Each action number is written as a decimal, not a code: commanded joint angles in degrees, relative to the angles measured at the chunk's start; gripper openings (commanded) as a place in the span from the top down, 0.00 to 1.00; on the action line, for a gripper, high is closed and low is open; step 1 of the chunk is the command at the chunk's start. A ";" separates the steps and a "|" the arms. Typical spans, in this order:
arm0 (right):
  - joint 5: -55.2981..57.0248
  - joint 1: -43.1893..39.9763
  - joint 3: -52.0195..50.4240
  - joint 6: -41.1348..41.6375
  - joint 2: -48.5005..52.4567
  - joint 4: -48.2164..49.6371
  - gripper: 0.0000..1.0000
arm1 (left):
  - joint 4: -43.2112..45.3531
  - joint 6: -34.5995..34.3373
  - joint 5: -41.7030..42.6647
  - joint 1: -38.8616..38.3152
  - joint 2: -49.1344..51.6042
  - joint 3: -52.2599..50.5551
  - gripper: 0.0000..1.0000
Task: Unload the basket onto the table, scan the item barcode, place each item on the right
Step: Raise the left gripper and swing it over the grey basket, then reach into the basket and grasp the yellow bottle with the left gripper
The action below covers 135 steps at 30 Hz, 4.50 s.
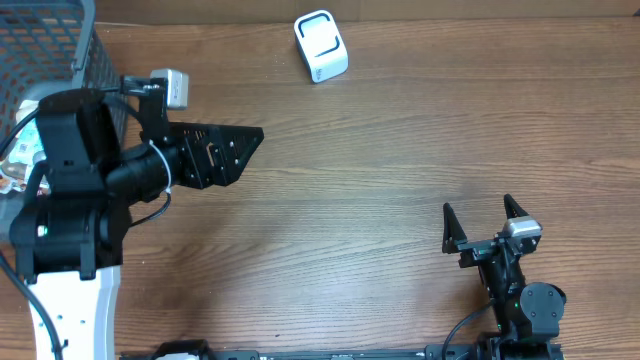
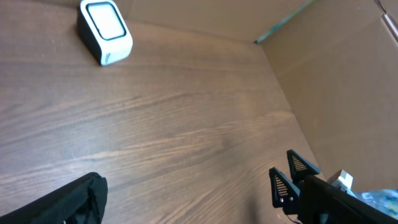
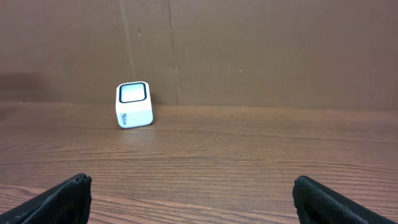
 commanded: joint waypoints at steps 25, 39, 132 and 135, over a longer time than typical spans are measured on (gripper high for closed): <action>0.24 -0.31 -0.61 -0.24 -0.68 0.26 0.00 | -8.85 1.84 1.68 0.57 3.04 1.29 0.95; 0.24 -0.31 -0.61 -0.24 -0.68 0.26 0.00 | -17.99 1.95 -18.03 0.57 3.06 1.18 0.48; 0.24 -0.31 -0.61 -0.24 -0.68 0.26 0.00 | -26.16 32.24 -36.17 33.05 45.83 48.06 0.00; 0.24 -0.31 -0.61 -0.24 -0.68 0.26 0.00 | -26.80 32.81 -35.98 34.84 48.13 48.04 0.03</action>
